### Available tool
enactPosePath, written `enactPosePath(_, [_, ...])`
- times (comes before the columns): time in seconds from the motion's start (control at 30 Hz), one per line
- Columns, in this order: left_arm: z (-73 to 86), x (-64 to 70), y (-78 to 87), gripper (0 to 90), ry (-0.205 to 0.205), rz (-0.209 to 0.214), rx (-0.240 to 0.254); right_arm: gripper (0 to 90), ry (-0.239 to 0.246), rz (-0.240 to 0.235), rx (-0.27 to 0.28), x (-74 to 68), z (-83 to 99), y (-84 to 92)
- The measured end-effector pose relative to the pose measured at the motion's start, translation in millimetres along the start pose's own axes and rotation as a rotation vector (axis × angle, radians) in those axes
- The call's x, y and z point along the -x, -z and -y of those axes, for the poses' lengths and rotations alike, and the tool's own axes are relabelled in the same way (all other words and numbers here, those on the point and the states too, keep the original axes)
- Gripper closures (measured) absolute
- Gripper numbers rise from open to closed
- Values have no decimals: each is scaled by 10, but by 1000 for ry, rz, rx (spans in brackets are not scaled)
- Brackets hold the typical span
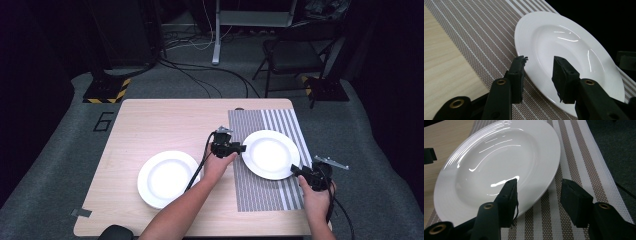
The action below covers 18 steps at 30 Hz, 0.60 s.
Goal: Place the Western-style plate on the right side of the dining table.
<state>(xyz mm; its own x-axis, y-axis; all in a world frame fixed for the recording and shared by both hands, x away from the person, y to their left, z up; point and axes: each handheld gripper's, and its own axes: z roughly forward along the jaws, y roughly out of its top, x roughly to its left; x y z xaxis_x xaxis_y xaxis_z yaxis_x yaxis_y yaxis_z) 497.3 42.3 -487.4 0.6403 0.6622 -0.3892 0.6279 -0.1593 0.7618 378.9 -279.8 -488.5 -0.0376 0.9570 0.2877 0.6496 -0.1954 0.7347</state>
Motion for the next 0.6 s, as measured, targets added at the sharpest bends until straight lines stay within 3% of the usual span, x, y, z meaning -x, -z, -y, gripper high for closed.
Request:
enactPosePath(0.17, [19,-11,170,579,-41,-33,2,448,12,-29,1,-53,22,159])
enactPosePath(0.3, [10,-15,334,571,-32,-29,20,435,28,-60,3,-126,27,245])
enactPosePath(0.4, [13,-1,464,570,-55,-31,26,433,69,-76,8,-194,39,301])
enactPosePath(0.6, [63,-28,695,559,-72,-47,19,435,86,-125,2,-288,60,407])
